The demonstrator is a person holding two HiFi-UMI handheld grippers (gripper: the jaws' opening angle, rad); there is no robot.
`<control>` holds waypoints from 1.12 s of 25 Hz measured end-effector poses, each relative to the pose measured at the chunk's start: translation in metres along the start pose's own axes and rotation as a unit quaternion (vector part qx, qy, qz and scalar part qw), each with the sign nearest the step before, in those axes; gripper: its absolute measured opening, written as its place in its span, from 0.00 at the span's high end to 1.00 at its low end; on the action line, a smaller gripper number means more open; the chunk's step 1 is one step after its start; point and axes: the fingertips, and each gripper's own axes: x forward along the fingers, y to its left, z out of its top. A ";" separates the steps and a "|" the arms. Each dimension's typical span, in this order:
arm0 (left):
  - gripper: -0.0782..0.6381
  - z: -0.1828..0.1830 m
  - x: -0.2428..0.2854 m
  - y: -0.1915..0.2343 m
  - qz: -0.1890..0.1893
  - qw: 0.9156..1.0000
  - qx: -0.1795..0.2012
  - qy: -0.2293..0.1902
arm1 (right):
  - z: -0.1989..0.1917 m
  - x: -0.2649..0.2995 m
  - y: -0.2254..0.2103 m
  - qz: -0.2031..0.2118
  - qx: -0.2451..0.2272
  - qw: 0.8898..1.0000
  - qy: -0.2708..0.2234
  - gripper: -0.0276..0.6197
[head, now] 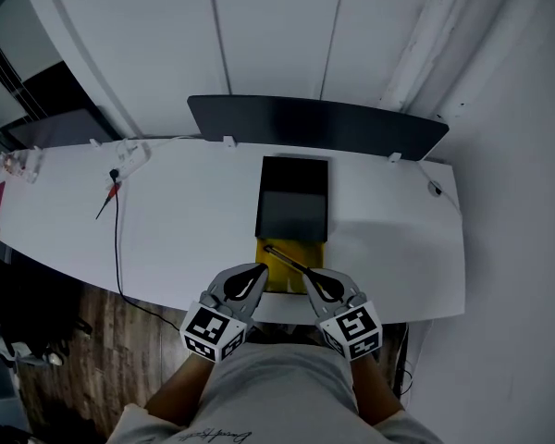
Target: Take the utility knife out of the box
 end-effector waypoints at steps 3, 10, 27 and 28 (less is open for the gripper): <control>0.89 0.003 0.001 0.004 0.000 1.000 0.002 0.004 | 0.000 0.001 -0.002 -0.002 0.005 1.000 0.003 0.93; 0.89 0.004 0.001 0.015 -0.015 1.000 0.014 0.016 | -0.004 0.011 -0.002 -0.016 0.015 1.000 0.016 0.93; 0.89 -0.009 0.013 0.049 -0.031 0.999 0.001 0.027 | -0.020 0.035 -0.013 -0.041 0.021 0.997 0.063 0.93; 0.89 -0.011 0.014 0.051 -0.031 0.999 -0.002 0.028 | -0.022 0.036 -0.014 -0.043 0.021 0.997 0.068 0.93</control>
